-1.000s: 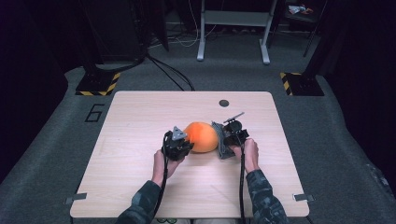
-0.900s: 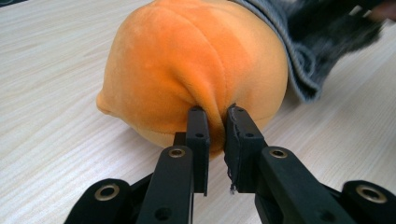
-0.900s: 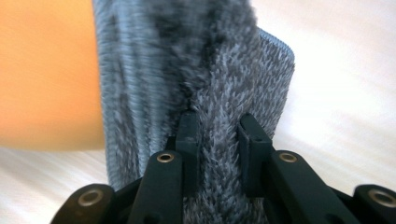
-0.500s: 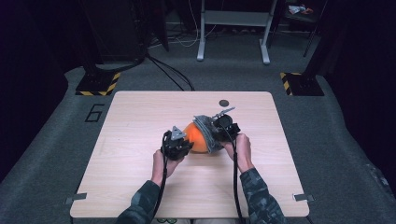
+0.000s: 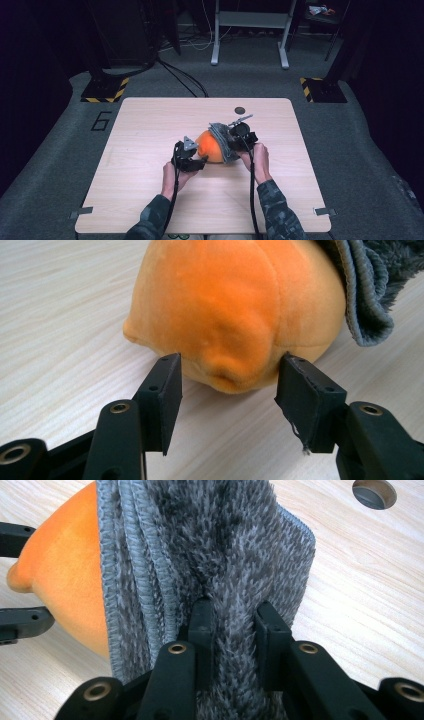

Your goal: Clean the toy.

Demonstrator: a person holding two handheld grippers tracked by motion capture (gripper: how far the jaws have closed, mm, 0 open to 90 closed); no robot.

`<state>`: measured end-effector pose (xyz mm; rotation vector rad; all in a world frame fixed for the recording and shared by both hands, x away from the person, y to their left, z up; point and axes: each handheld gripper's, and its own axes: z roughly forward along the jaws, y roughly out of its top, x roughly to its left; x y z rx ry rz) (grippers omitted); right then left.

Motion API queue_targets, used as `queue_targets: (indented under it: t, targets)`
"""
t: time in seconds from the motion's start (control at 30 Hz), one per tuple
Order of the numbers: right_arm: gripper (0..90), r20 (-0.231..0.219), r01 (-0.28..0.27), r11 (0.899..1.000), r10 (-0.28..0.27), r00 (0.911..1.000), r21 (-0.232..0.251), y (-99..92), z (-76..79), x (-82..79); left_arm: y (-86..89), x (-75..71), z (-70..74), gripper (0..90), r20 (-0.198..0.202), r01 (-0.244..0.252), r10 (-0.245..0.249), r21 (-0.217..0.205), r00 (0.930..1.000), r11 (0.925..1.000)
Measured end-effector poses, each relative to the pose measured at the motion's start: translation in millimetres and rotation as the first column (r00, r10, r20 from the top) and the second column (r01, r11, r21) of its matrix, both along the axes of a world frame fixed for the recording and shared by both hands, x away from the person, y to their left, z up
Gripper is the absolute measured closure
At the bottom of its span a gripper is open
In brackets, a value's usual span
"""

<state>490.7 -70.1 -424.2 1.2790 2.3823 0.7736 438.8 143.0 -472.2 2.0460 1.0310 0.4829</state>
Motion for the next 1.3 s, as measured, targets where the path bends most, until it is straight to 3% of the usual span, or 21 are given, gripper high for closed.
queue_targets:
  t: [0.13,0.23,0.3,0.43,0.63,0.93,1.1,1.3]
  targets:
    - [73.6,0.011,0.002,1.000,-0.002,0.9999,0.004,0.0,-1.7,-0.9,-5.1,1.3,-1.1,47.1,0.010,-0.002,0.002,0.008,0.9999,1.0000]
    - [73.6,0.015,0.004,1.000,-0.004,0.9999,0.007,0.0,-1.8,-1.9,-7.6,0.8,-1.0,57.8,0.023,-0.004,0.004,0.017,0.9997,0.9998]
    - [73.6,0.014,0.011,1.000,-0.011,0.9998,0.011,-1.0,-1.5,-2.0,-7.5,0.6,-0.3,66.6,0.026,-0.004,0.004,0.002,0.9996,1.0000]
    - [73.6,0.022,0.013,0.999,-0.014,0.9997,0.040,-7.1,1.0,-3.2,-6.0,-0.4,3.0,76.1,0.027,0.008,-0.008,-0.005,0.9996,1.0000]
    - [73.6,0.051,0.010,0.998,-0.013,0.9986,0.057,-8.2,13.1,-10.1,-6.7,-3.4,14.1,78.0,0.040,0.030,-0.029,-0.039,0.9988,0.9988]
    - [73.6,0.118,-0.062,0.995,0.053,0.9916,0.080,9.6,38.1,-22.9,-10.1,-5.1,24.3,77.9,-0.008,0.023,-0.023,-0.077,0.9997,0.9967]
    - [73.6,0.097,-0.070,0.997,0.066,0.9931,0.039,19.6,30.2,-19.0,-11.3,-3.7,23.5,77.8,-0.020,0.008,-0.009,-0.072,0.9998,0.9973]
    - [73.5,0.073,-0.054,0.997,0.050,0.9961,0.055,12.4,20.7,-14.3,-8.3,-0.8,20.5,77.8,-0.047,-0.007,0.004,-0.079,0.9989,0.9968]
